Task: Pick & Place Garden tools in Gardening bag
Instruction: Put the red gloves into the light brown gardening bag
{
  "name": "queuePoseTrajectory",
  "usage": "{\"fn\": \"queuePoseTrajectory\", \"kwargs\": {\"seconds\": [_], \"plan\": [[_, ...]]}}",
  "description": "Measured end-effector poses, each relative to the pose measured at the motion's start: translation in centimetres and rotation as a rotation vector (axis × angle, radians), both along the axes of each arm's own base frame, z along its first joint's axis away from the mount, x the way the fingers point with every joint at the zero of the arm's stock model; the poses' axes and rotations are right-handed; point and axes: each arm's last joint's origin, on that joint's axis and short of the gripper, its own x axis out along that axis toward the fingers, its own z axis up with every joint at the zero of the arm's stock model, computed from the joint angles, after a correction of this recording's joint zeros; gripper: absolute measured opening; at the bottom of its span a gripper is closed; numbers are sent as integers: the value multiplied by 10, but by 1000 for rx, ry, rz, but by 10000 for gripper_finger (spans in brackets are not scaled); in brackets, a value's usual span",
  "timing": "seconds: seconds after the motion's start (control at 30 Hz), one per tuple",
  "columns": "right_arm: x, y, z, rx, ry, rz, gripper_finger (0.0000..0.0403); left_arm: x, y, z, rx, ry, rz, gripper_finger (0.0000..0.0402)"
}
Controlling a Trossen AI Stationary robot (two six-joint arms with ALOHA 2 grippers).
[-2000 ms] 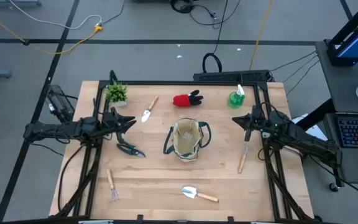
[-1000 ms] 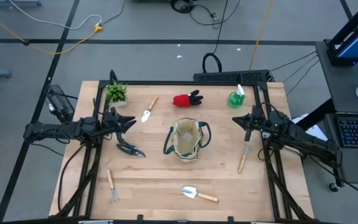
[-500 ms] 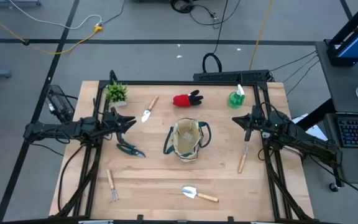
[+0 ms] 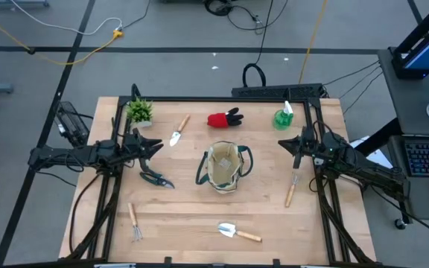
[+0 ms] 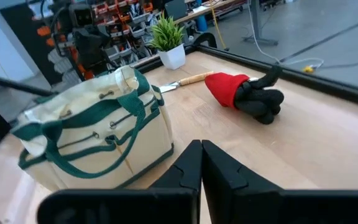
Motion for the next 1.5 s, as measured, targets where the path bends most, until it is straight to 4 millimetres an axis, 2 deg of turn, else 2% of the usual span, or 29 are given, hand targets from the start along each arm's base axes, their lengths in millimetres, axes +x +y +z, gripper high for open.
{"fn": "queuePoseTrajectory", "kwargs": {"seconds": [0.93,1.2,1.5], "plan": [[0,0,0,34,-14,-7,4,0,0,1,0,-16,2,99],[2,-1,9,-5,-105,-6,4,0,0,2,0,-33,2,99],[2,-1,10,-12,-112,-5,4,0,0,2,0,-32,1,99]]}}
